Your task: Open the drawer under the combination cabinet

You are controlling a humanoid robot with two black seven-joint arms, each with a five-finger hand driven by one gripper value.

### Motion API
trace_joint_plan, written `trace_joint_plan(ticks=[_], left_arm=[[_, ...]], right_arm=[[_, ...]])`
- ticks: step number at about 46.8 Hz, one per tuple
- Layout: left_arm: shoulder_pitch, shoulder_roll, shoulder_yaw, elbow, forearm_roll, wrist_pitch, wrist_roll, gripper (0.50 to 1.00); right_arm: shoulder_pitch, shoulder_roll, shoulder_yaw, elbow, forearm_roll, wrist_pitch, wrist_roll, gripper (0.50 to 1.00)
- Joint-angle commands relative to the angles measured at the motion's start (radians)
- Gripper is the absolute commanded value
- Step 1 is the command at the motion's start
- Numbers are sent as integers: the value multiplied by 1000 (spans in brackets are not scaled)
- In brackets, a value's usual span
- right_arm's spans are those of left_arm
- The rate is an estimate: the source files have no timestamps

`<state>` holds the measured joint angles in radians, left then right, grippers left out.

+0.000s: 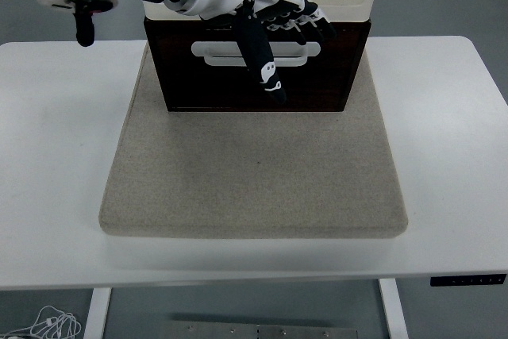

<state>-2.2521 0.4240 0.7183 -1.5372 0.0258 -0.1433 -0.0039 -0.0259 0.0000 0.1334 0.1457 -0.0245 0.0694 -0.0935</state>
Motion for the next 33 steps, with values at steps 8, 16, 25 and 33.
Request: trace_joint_plan(ticks=[8, 16, 25, 33], left_arm=[[37, -27, 3, 6, -12, 76, 97, 1000], [49, -33, 3, 15, -12, 117, 147, 1000], [52, -42, 4, 31, -14, 120, 162, 1000], [58, -53, 15, 54, -14, 113, 173, 1000]], right_arm=[[0, 0, 0, 0, 0, 0, 0, 926], [0, 0, 0, 0, 0, 1, 0, 926], [0, 0, 0, 0, 0, 1, 0, 926], [0, 0, 0, 0, 0, 1, 0, 926]])
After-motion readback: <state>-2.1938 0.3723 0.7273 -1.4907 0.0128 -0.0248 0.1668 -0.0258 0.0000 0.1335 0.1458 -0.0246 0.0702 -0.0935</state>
